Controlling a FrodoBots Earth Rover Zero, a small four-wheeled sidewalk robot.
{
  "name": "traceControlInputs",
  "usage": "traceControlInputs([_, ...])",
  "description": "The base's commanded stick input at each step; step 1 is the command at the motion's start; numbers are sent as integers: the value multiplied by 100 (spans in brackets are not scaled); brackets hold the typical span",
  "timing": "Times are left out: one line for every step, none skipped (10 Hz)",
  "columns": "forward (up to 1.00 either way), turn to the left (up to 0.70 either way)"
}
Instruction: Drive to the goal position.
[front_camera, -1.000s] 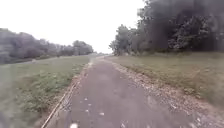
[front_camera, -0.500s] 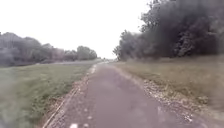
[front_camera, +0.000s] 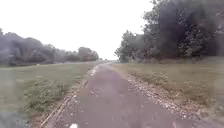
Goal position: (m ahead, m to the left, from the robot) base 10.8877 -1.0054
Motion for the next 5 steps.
traceControlInputs([70, 11])
traceControlInputs([70, 0])
traceControlInputs([70, 0])
traceControlInputs([70, 0])
traceControlInputs([70, 0])
